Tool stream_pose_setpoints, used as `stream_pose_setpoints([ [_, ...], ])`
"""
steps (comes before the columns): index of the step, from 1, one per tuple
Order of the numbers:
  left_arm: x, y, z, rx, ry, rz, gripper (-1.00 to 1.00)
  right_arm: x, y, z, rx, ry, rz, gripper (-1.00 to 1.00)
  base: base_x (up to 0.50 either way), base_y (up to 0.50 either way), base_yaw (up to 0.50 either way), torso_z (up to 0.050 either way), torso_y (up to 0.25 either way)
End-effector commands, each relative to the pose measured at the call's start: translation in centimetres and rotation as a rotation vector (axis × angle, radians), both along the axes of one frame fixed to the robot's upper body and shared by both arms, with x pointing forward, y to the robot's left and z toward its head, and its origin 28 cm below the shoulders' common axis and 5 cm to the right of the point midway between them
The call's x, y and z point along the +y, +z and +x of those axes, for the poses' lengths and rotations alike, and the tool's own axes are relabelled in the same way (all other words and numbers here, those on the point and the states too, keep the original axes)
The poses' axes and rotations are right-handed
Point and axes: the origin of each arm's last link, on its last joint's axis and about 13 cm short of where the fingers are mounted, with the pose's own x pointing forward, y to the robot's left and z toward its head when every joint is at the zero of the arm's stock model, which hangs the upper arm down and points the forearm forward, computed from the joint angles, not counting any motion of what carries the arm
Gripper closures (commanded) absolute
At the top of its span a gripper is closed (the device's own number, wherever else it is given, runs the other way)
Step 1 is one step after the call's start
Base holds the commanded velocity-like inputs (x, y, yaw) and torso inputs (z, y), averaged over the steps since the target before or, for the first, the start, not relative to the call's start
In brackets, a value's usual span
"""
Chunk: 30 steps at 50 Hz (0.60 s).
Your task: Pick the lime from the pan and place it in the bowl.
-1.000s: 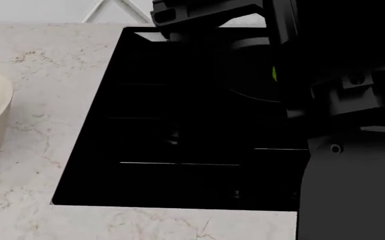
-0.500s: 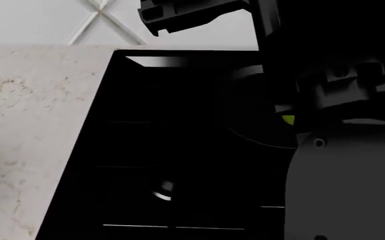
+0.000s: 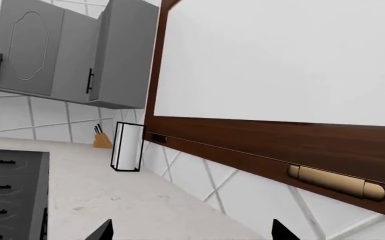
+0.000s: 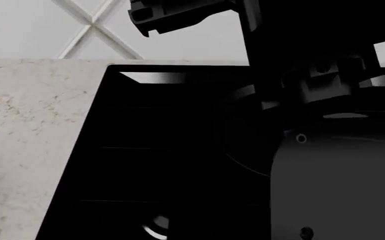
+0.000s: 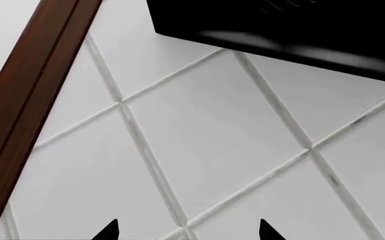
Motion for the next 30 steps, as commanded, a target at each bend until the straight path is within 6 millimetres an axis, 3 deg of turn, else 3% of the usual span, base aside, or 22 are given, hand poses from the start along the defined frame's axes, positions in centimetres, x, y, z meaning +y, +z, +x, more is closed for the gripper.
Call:
stream_pose_setpoints([
  [1,0.6,-0.3,-0.2,-0.019,0.013,-0.021,-1.00,0.2,0.2,0.0,-0.003,0.009,0.009,-1.00,0.00,0.00,0.00,0.000,0.000],
  [18,0.3,-0.1,0.1,-0.014,0.003,-0.015,-1.00,-0.2,0.1,-0.1,0.007,0.019,0.023,-1.00,0.00,0.33,0.00,0.000,0.000],
  [25,0.2,-0.1,0.4,-0.011,-0.003,-0.016,-1.00,-0.4,0.1,0.0,0.011,0.013,0.032,-1.00,0.00,0.03,0.00,0.000,0.000],
  [26,0.2,-0.2,0.9,-0.009,-0.012,-0.019,-1.00,-1.9,0.4,0.1,0.087,-0.105,0.011,-1.00,0.00,0.00,0.00,0.000,0.000],
  [30,0.1,-0.3,1.1,-0.008,-0.016,-0.020,-1.00,-3.1,1.1,0.5,0.132,-0.175,0.012,-1.00,0.00,0.00,0.00,0.000,0.000],
])
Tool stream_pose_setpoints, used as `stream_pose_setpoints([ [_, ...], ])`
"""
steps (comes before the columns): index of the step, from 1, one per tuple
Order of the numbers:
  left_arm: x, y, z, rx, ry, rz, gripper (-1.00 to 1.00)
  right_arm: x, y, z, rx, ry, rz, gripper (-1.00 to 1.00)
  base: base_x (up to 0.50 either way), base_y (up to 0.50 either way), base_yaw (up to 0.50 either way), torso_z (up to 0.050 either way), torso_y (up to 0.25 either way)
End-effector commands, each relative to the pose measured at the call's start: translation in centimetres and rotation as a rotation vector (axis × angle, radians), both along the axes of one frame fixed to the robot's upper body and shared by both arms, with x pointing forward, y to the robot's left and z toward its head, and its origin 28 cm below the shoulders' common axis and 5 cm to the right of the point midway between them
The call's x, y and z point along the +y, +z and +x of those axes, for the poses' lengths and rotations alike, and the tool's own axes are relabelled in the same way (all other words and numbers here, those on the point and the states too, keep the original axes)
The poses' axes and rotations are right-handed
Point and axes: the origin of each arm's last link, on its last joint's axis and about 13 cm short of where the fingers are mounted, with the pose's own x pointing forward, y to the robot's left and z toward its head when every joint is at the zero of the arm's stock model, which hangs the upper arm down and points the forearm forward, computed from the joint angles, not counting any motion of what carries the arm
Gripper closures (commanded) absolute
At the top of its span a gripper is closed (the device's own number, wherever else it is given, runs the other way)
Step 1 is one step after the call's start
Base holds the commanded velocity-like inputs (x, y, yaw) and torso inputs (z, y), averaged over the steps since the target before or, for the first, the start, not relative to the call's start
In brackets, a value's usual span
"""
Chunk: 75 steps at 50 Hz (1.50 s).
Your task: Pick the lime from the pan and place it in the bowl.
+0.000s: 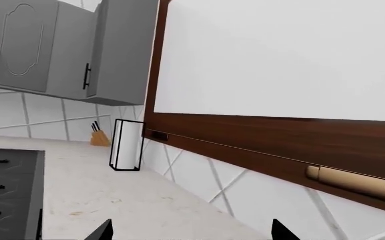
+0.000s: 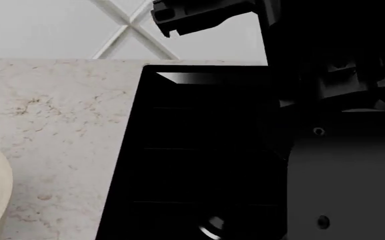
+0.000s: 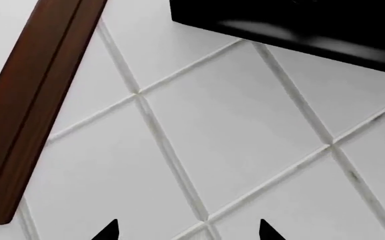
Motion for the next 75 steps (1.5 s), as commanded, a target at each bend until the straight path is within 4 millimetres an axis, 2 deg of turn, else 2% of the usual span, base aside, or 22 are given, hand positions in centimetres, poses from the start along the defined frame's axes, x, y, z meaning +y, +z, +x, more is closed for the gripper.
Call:
stream_pose_setpoints([
  [1,0.2,-0.1,0.7,-0.016,-0.004,-0.015,-1.00,-2.4,1.3,0.5,0.121,-0.117,0.020,-1.00,0.00,0.00,0.00,0.000,0.000],
  [6,0.2,0.4,0.8,-0.018,-0.012,-0.018,-1.00,-3.8,2.3,-0.1,0.177,-0.206,0.046,-1.00,0.00,0.00,0.00,0.000,0.000],
  [8,0.2,-0.2,0.9,-0.017,-0.014,-0.019,-1.00,-4.2,2.5,-0.2,0.207,-0.238,0.037,-1.00,0.00,0.00,0.00,0.000,0.000],
  [9,0.2,0.4,0.9,-0.017,-0.015,-0.020,-1.00,-4.3,2.7,-0.2,0.221,-0.246,0.030,-1.00,0.00,0.00,0.00,0.000,0.000],
  [21,-0.1,0.6,1.6,-0.013,-0.028,-0.018,-1.00,-6.5,3.9,-0.3,0.428,-0.263,0.046,-1.00,0.00,0.00,0.00,0.000,0.000],
  [39,-0.3,0.4,2.4,0.001,-0.040,-0.025,-1.00,-8.6,3.3,3.7,0.733,-0.197,0.047,-1.00,0.00,0.00,0.00,0.000,0.000],
  [40,-0.3,0.3,2.4,0.004,-0.039,-0.024,-1.00,-10.2,3.6,3.4,0.725,-0.203,0.060,-1.00,0.00,0.00,0.00,0.000,0.000],
  [42,-0.3,0.3,2.3,0.004,-0.038,-0.025,-1.00,-9.1,3.1,4.0,0.777,-0.182,0.029,-1.00,0.00,0.00,0.00,0.000,0.000],
  [49,-0.6,0.3,2.7,0.013,-0.044,-0.024,-1.00,-9.7,2.1,5.2,0.882,-0.168,0.013,-1.00,0.00,0.00,0.00,0.000,0.000],
  [75,-0.6,0.2,2.7,0.016,-0.047,-0.030,-1.00,-10.8,0.8,5.9,0.978,-0.083,-0.120,-1.00,0.00,0.00,0.00,0.000,0.000],
])
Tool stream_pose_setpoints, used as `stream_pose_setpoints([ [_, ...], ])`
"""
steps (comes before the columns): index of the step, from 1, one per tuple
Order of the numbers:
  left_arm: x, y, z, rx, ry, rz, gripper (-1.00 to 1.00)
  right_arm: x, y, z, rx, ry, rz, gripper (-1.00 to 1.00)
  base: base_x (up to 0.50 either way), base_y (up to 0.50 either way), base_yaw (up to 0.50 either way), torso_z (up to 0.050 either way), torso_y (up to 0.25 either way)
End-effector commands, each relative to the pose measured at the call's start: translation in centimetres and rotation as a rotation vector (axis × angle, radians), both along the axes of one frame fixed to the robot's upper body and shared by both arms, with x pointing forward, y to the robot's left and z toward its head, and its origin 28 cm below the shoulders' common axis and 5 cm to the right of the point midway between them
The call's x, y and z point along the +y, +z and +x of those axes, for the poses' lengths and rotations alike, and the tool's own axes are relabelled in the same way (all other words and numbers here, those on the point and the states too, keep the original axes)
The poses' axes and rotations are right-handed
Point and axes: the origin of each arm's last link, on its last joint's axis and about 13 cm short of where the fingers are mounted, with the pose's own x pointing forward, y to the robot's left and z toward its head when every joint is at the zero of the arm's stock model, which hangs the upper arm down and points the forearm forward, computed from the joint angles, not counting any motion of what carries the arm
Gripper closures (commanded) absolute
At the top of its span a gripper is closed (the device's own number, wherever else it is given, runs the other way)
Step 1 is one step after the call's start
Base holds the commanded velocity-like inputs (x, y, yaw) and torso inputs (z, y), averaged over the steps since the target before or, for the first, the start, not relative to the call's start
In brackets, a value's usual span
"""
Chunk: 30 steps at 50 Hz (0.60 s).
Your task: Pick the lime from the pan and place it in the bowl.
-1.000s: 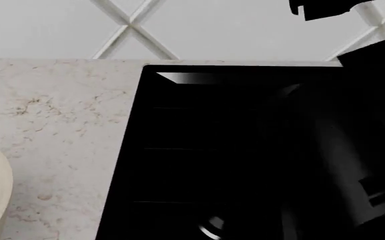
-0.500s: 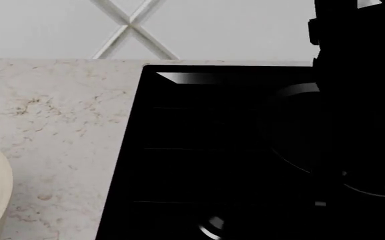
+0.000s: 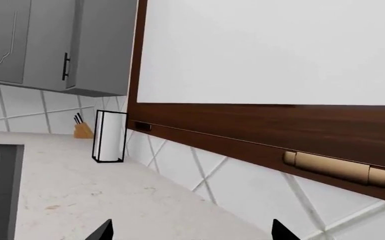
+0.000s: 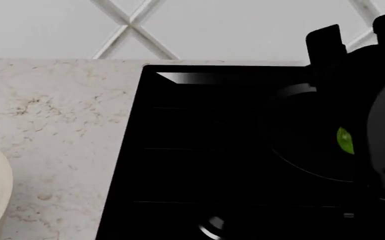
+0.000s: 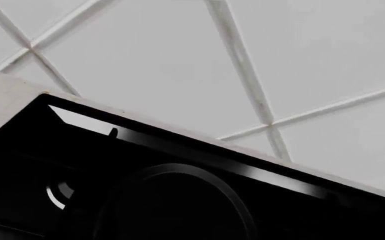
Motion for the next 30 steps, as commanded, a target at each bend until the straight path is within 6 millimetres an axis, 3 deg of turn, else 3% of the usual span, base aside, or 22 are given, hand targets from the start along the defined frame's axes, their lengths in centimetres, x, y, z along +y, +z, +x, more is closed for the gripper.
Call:
stream_pose_setpoints([
  [1,0.3,0.2,0.0,-0.022,0.008,-0.013,-1.00,-0.4,-0.4,0.4,0.057,0.069,-0.015,-1.00,0.00,0.00,0.00,0.000,0.000],
  [30,-0.2,0.0,0.0,-0.006,0.014,-0.013,-1.00,-1.4,0.1,0.1,0.135,0.149,-0.141,-1.00,0.00,0.00,0.00,0.000,0.000],
])
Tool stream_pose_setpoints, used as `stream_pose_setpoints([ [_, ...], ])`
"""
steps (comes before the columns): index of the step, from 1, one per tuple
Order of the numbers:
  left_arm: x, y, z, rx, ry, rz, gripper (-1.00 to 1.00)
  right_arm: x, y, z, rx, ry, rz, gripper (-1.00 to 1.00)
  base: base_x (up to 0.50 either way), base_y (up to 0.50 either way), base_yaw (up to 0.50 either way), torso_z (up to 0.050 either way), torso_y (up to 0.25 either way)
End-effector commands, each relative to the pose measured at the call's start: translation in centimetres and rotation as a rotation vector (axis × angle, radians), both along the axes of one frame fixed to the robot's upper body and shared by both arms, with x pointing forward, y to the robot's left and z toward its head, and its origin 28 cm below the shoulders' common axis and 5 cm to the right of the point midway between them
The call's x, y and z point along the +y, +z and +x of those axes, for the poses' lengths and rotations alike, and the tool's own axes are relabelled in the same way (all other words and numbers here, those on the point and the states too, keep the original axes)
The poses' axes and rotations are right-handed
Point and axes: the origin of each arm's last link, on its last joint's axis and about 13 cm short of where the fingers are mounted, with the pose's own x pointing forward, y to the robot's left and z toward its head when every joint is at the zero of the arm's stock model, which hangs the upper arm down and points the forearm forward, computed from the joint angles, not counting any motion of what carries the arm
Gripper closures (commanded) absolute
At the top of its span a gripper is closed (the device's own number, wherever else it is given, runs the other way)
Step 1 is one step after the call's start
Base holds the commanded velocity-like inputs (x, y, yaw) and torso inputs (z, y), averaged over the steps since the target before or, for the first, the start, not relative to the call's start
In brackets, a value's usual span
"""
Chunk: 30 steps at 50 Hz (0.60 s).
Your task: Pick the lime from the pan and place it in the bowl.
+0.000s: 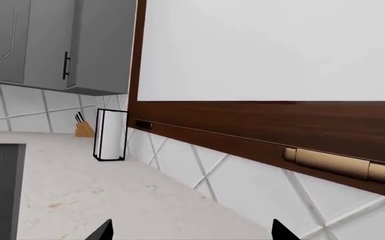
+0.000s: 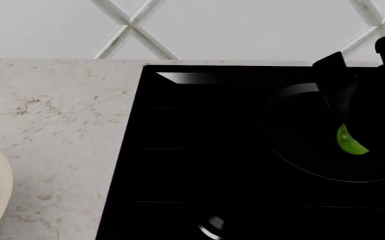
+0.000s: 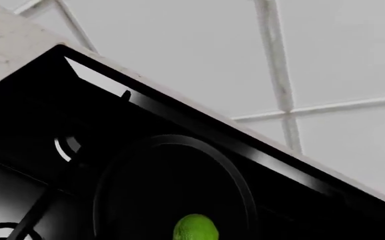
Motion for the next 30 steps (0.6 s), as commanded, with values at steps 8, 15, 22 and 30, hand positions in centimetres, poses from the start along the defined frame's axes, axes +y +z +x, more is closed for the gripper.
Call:
stream_pose_setpoints([
  [8,-0.2,0.4,0.1,-0.013,0.011,-0.005,-1.00,0.5,-0.6,0.3,0.055,0.071,-0.041,-1.00,0.00,0.00,0.00,0.000,0.000],
  [15,-0.4,0.3,0.1,-0.006,0.016,-0.001,-1.00,0.5,-1.0,0.4,0.074,0.069,-0.045,-1.00,0.00,0.00,0.00,0.000,0.000],
  [22,-0.5,-0.2,0.1,0.001,0.020,0.003,-1.00,0.6,-1.2,0.6,0.071,0.056,-0.032,-1.00,0.00,0.00,0.00,0.000,0.000],
  [30,-0.4,-0.2,0.3,0.003,0.018,0.001,-1.00,0.7,-1.7,0.8,0.084,0.043,-0.022,-1.00,0.00,0.00,0.00,0.000,0.000],
])
